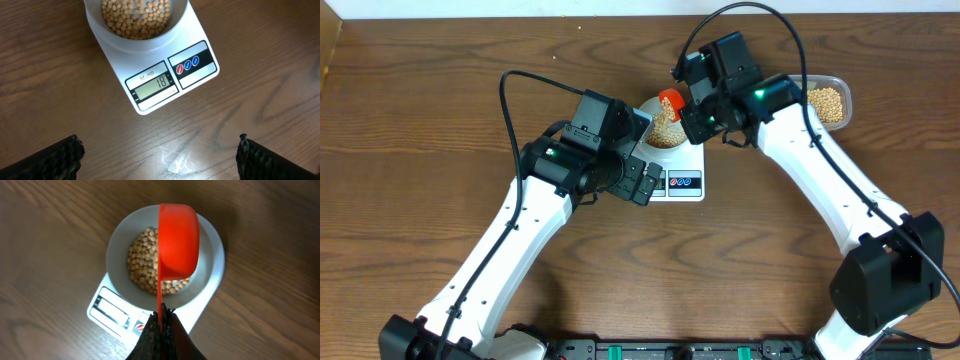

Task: Scoop item into bowl and weigh 50g on scale
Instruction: 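Tip the red scoop with the right gripper to pour soybeans into the bowl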

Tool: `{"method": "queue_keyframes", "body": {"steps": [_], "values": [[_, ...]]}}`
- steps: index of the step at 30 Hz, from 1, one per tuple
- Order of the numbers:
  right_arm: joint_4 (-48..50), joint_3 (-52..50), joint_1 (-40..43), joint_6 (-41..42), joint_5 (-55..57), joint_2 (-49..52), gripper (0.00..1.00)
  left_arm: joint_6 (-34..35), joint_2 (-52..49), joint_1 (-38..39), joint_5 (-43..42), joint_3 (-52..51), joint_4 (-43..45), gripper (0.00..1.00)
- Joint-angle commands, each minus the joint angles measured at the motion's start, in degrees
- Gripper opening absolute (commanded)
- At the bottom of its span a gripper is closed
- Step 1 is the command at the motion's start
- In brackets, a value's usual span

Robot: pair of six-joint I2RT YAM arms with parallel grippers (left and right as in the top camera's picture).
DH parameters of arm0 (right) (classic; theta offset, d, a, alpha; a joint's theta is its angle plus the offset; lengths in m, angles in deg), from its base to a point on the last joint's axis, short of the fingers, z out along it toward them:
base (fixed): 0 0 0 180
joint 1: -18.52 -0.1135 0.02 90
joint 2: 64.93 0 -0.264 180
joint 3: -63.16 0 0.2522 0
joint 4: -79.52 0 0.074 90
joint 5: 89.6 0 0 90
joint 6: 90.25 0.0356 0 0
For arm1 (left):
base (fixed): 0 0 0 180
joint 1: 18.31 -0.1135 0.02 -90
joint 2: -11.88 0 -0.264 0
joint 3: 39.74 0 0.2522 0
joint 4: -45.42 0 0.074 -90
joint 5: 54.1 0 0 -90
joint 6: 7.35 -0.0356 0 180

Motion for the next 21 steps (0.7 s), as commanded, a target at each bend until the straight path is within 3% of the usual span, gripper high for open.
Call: {"method": "queue_keyframes", "body": {"steps": [1, 21], "values": [[0.09, 0.72, -1.81, 0.52, 6.21, -1.7, 0.02, -1.01, -0.17, -0.09, -0.7, -0.33, -0.2, 0.99], [0.09, 0.7, -3.23, 0.55, 8.13, -1.86, 0.01, -1.01, -0.17, -0.09, -0.7, -0.33, -0.2, 1.0]]}}
